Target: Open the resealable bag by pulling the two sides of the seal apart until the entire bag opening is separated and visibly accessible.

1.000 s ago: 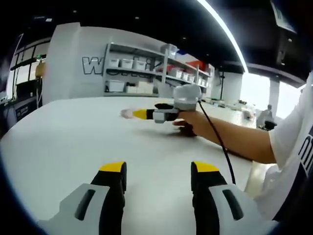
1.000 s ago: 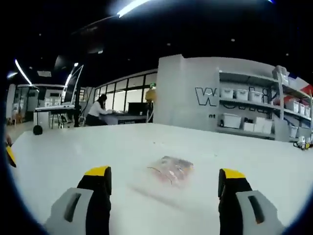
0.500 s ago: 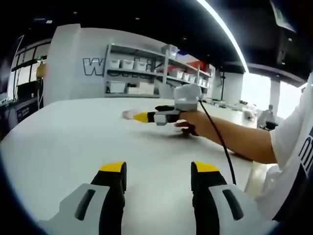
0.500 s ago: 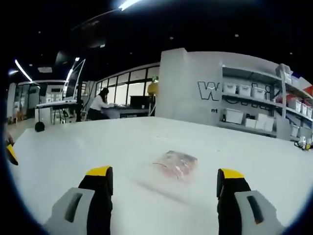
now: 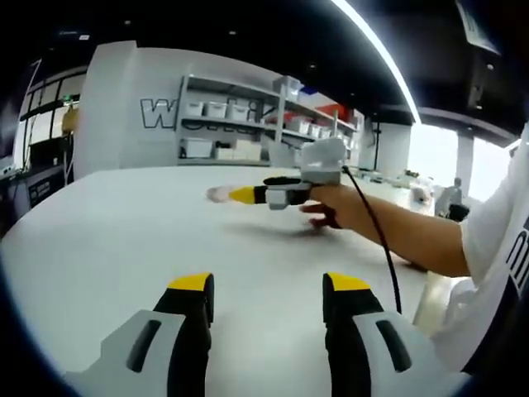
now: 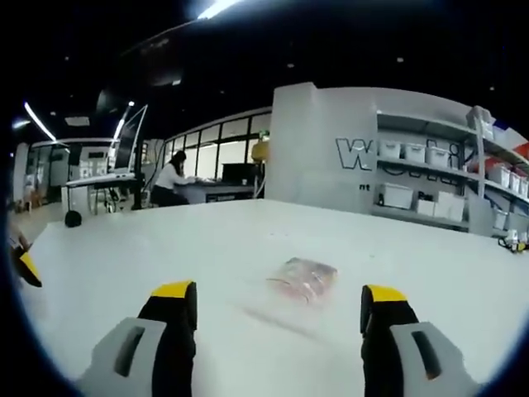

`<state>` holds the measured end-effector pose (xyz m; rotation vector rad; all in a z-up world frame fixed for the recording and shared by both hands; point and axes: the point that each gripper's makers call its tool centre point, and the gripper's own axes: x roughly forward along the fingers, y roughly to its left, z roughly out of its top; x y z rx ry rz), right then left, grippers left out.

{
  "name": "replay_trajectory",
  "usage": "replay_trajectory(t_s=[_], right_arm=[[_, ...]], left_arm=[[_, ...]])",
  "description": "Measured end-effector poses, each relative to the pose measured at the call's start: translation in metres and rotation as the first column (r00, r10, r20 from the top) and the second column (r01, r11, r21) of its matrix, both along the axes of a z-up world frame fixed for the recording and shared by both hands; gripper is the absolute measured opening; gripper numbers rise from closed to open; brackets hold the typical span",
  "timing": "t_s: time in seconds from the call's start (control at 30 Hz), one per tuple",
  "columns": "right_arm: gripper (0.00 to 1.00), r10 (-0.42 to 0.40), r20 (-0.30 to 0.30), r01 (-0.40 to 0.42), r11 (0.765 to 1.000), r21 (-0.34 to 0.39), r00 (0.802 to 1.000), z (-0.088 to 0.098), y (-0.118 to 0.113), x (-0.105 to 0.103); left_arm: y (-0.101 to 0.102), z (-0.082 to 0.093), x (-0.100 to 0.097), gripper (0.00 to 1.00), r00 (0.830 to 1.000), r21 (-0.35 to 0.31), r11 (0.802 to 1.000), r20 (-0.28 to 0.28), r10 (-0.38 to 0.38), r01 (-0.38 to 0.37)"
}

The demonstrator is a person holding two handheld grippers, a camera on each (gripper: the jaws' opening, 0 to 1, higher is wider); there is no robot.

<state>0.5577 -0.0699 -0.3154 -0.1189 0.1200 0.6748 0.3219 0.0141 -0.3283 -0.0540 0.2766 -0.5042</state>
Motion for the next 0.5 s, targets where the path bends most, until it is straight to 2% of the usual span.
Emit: replay_trajectory(t_s=[0.5], right_arm=[[0.77,0.003,0.004,-0.003,1.0,0.009,1.0,0.0041,-0.0026,-0.009]], left_arm=[[-0.0015,0.0008,-0.0015,0.53,1.0,-0.001,1.0,0.002,-0.003,0.003]])
